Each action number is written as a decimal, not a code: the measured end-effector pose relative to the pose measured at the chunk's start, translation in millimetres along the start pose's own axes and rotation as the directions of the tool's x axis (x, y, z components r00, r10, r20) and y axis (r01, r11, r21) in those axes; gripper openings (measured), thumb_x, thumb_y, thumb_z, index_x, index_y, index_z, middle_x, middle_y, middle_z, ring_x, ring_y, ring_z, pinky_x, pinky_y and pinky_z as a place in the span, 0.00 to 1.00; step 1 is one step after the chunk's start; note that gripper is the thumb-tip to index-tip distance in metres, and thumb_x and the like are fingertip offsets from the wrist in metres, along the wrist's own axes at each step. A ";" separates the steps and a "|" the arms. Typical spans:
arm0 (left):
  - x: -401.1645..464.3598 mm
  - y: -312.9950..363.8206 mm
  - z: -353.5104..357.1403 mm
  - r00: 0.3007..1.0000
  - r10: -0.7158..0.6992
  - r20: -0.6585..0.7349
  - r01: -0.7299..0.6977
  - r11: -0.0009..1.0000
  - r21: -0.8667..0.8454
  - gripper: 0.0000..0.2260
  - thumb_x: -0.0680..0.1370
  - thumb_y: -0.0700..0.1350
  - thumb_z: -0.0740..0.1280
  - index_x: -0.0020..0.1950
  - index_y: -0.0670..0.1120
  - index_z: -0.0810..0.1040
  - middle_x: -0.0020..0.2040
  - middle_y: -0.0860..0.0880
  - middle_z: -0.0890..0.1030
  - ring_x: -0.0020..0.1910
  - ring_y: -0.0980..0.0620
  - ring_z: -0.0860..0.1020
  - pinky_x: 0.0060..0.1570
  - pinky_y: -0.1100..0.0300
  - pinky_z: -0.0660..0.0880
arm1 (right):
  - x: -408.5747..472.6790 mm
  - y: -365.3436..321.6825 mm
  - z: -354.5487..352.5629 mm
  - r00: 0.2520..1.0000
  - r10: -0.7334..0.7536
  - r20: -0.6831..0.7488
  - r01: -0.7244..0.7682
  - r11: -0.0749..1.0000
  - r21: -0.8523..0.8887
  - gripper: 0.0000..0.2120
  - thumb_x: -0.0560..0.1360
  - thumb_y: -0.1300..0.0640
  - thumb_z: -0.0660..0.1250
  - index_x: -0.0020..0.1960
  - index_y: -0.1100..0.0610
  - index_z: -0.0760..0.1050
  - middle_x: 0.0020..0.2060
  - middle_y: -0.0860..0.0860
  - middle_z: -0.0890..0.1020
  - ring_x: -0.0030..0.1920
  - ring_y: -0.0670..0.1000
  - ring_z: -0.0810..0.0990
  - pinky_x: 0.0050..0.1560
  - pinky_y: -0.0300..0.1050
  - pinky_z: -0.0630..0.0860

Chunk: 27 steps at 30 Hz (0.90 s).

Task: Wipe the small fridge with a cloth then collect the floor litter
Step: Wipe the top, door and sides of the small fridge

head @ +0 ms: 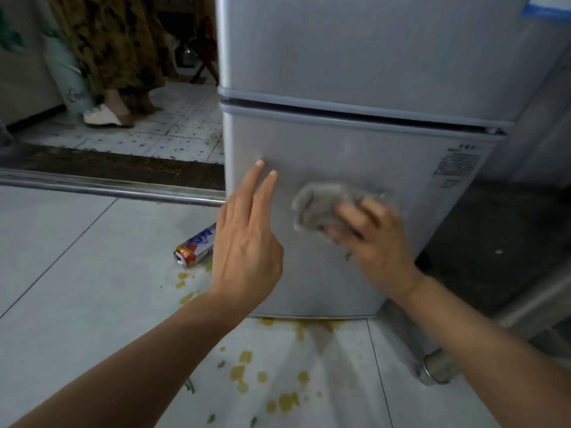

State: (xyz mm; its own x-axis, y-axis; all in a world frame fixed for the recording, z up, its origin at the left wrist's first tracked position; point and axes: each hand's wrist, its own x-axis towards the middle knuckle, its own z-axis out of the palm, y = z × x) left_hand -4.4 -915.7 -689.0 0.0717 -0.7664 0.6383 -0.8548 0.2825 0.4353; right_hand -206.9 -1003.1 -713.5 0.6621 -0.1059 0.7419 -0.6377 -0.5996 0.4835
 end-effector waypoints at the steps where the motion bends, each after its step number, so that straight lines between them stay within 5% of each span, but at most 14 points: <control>1: -0.6 2.7 3.2 0.999 0.017 0.031 -0.017 1.000 0.021 0.36 0.67 0.29 0.65 0.74 0.41 0.59 0.76 0.43 0.56 0.74 0.46 0.56 0.72 0.50 0.57 | -17.8 -5.2 3.3 0.997 -0.045 0.056 0.046 0.999 -0.019 0.12 0.75 0.60 0.62 0.49 0.49 0.83 0.58 0.50 0.68 0.53 0.56 0.69 0.49 0.50 0.71; 3: -0.6 7.5 8.5 0.997 0.031 0.076 -0.037 0.996 0.076 0.36 0.66 0.29 0.66 0.73 0.41 0.61 0.76 0.42 0.55 0.74 0.43 0.58 0.70 0.44 0.60 | -34.9 -9.5 4.0 0.988 -0.081 0.134 0.084 0.996 -0.022 0.18 0.79 0.60 0.57 0.43 0.49 0.84 0.57 0.48 0.69 0.52 0.53 0.70 0.46 0.49 0.69; 6: 0.1 12.6 14.1 0.988 0.066 0.136 -0.087 0.985 0.149 0.37 0.64 0.30 0.67 0.73 0.41 0.62 0.76 0.42 0.56 0.73 0.41 0.59 0.69 0.41 0.60 | -28.3 5.6 -9.1 0.987 -0.095 0.128 0.093 0.995 0.026 0.09 0.76 0.58 0.63 0.44 0.51 0.82 0.58 0.51 0.69 0.53 0.54 0.71 0.49 0.52 0.71; 10: 10.2 26.9 21.8 0.967 0.175 0.183 -0.206 0.964 0.169 0.38 0.62 0.30 0.68 0.71 0.41 0.65 0.75 0.44 0.61 0.71 0.42 0.62 0.69 0.43 0.58 | 20.6 63.0 -40.1 0.945 0.275 -0.179 -0.264 0.961 0.080 0.13 0.71 0.58 0.66 0.54 0.55 0.68 0.53 0.52 0.68 0.51 0.55 0.68 0.53 0.50 0.64; 12: 20.1 35.6 26.4 0.962 0.210 0.177 -0.239 0.958 0.162 0.36 0.61 0.31 0.68 0.70 0.41 0.66 0.74 0.43 0.63 0.69 0.43 0.62 0.68 0.41 0.60 | 32.9 81.4 -46.6 0.876 0.445 -0.187 -0.422 0.894 0.151 0.13 0.72 0.57 0.65 0.55 0.56 0.67 0.51 0.49 0.68 0.50 0.52 0.68 0.53 0.45 0.63; 18: 21.3 41.4 37.2 0.952 0.229 0.205 -0.268 0.944 0.192 0.35 0.61 0.31 0.67 0.69 0.41 0.68 0.73 0.42 0.63 0.68 0.41 0.61 0.63 0.37 0.65 | -40.9 37.7 -23.0 0.897 0.424 0.121 -0.435 0.897 0.083 0.07 0.72 0.59 0.65 0.49 0.58 0.77 0.51 0.58 0.73 0.50 0.57 0.71 0.53 0.55 0.74; 22: 19.9 49.5 41.1 0.911 0.278 0.304 -0.353 0.908 0.226 0.34 0.61 0.32 0.67 0.69 0.41 0.69 0.73 0.45 0.65 0.67 0.39 0.66 0.64 0.39 0.65 | -71.1 33.2 -24.5 0.956 0.160 0.246 -0.175 0.984 0.037 0.05 0.67 0.62 0.67 0.40 0.57 0.81 0.54 0.55 0.68 0.52 0.56 0.72 0.50 0.57 0.77; 24: 22.9 56.3 42.0 0.904 0.287 0.318 -0.364 0.905 0.219 0.34 0.61 0.32 0.67 0.68 0.41 0.69 0.73 0.45 0.66 0.66 0.39 0.67 0.64 0.40 0.66 | -61.5 44.3 -32.7 0.947 0.263 0.184 -0.271 0.962 0.018 0.05 0.65 0.64 0.74 0.40 0.59 0.80 0.54 0.55 0.71 0.53 0.57 0.72 0.53 0.57 0.74; 27: 32.1 67.6 44.2 0.903 0.308 0.300 -0.375 0.905 0.202 0.33 0.62 0.32 0.66 0.68 0.41 0.69 0.72 0.44 0.66 0.66 0.39 0.67 0.63 0.40 0.66 | -30.5 73.3 -51.1 0.837 0.545 -0.039 -0.547 0.836 -0.043 0.02 0.68 0.63 0.69 0.39 0.58 0.78 0.56 0.53 0.69 0.53 0.58 0.68 0.48 0.53 0.65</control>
State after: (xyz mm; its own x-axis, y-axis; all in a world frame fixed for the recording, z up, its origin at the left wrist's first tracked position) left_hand -82.6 -946.7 -667.2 -0.3525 -0.7781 0.5199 -0.9039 0.4269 0.0261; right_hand -294.0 -1003.3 -677.0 0.1915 -0.3851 0.9028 -0.9120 -0.4097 0.0188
